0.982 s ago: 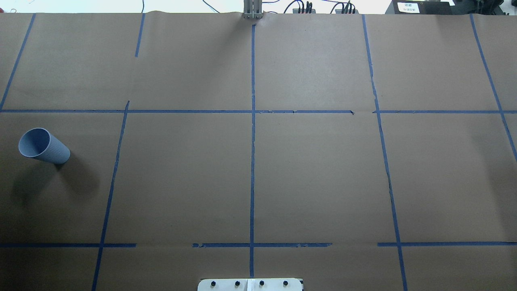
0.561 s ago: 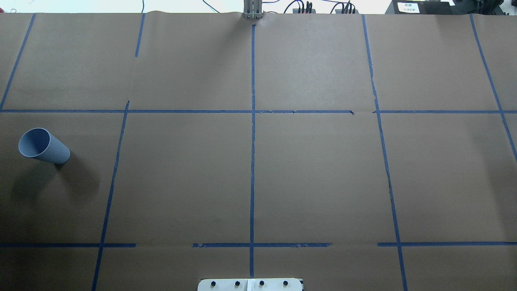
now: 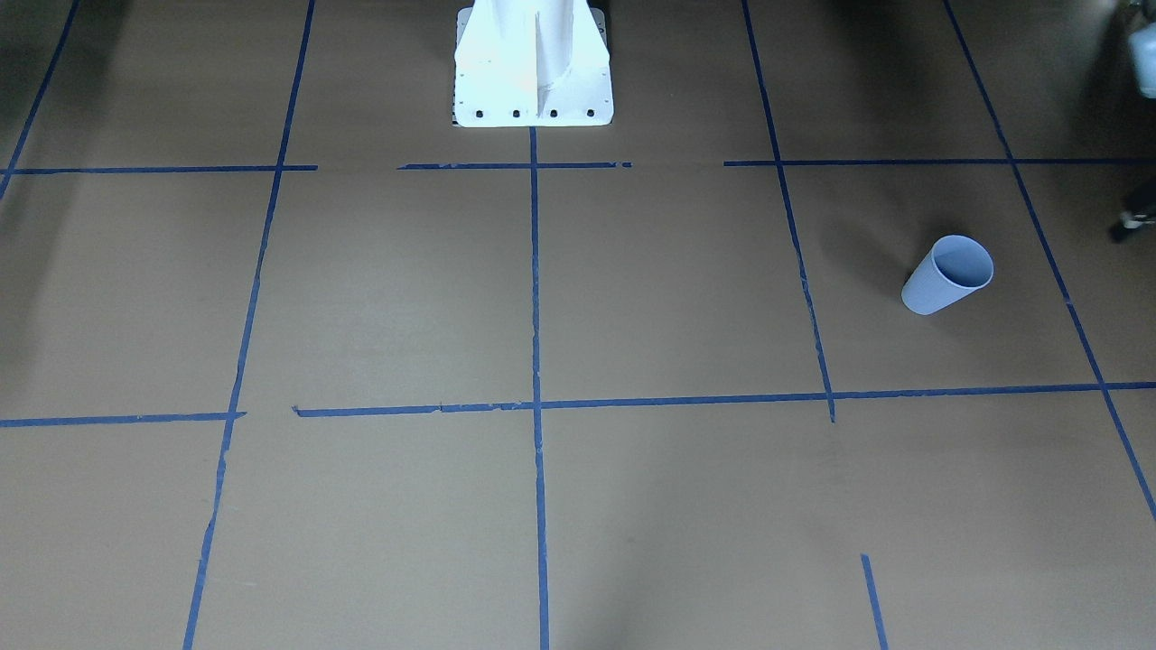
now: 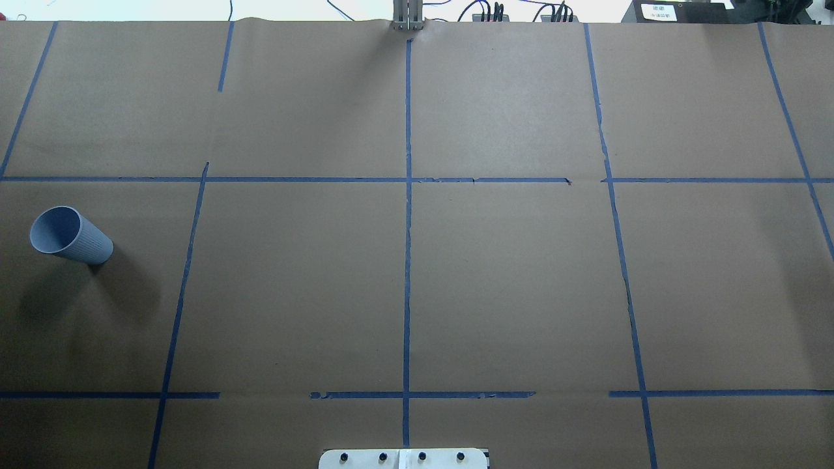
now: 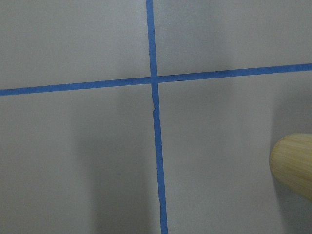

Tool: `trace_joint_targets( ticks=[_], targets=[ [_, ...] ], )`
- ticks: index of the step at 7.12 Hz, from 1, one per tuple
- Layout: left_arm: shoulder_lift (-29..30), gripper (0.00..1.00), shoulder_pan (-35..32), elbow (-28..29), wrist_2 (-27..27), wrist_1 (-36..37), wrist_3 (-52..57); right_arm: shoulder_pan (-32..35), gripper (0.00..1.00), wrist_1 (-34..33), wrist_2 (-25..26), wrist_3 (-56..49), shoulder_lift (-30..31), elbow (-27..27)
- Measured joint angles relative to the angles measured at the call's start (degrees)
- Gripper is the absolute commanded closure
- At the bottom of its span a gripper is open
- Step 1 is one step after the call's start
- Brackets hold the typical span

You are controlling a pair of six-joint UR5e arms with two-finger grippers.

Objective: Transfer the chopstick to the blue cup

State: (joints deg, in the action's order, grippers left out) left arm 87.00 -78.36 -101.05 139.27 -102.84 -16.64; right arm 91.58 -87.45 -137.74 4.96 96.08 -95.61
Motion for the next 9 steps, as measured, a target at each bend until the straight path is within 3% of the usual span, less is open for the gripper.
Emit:
trace_joint_targets(
  ticks=[3,7,9],
  targets=[
    [-2.8,0.0,10.3,1.1,-4.4,-13.0,-15.7,0.1,0.0,0.0,-0.1,0.0,-0.3,-0.5],
    [-1.5,0.01,15.5,4.0,-6.4,-14.4,-17.8,0.0,0.0,-0.1,0.0,0.0,-0.4,-1.1],
    [-0.7,0.5,16.5,5.0,-6.5,-14.4,-17.9,0.1,0.0,-0.1,0.0,0.0,-0.4,-1.1]
  ],
)
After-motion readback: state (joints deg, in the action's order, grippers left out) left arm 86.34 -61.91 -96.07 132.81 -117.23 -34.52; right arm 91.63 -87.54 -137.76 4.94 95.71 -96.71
